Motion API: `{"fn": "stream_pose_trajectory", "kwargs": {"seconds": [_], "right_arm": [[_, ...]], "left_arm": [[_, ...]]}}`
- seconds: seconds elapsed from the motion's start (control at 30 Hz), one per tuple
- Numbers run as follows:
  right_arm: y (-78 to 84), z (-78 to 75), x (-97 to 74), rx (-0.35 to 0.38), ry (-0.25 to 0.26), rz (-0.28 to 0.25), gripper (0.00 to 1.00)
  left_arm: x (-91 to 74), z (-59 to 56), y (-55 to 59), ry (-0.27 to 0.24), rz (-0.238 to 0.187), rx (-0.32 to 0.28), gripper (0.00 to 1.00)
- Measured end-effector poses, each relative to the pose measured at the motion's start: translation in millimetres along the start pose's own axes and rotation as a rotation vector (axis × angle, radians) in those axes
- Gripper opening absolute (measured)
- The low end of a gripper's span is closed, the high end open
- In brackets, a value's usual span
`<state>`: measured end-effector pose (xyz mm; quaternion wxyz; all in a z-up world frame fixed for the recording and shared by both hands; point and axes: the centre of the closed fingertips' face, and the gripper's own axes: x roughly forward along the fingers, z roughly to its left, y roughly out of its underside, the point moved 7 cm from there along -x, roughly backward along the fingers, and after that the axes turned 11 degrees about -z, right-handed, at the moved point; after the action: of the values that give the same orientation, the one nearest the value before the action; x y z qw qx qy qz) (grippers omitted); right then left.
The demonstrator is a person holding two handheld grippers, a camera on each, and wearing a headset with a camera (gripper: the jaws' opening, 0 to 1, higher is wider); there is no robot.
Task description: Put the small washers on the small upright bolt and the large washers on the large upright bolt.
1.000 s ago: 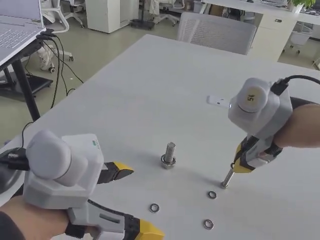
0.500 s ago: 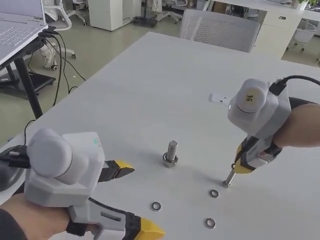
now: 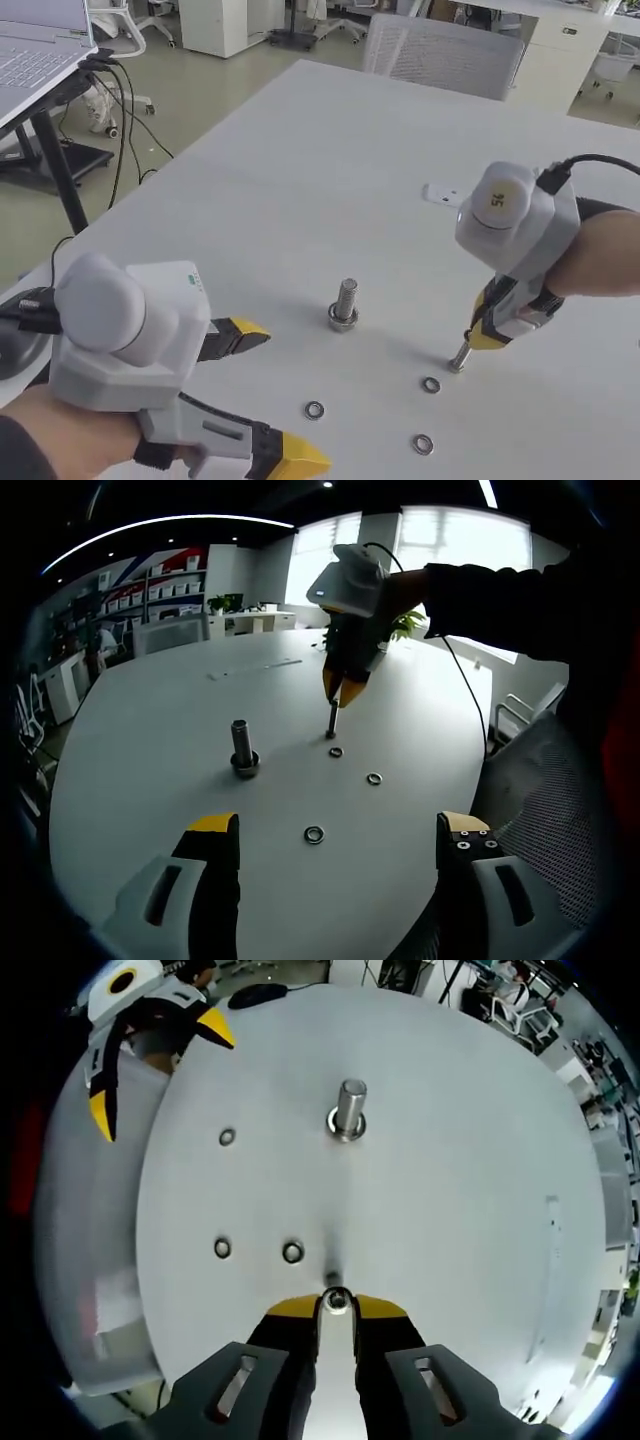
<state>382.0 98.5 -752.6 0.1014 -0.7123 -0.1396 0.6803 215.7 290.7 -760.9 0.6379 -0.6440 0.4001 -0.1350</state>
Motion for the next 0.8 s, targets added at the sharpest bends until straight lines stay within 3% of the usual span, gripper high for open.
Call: {"fn": "stream_pose_trajectory", "kwargs": {"seconds": [0.8], "right_arm": [[9.2, 1.7, 29.0, 0.034, -0.039, 0.010, 0.14]], "left_arm": [[1.3, 0.7, -2.0, -0.002, 0.008, -0.004, 0.81]]}}
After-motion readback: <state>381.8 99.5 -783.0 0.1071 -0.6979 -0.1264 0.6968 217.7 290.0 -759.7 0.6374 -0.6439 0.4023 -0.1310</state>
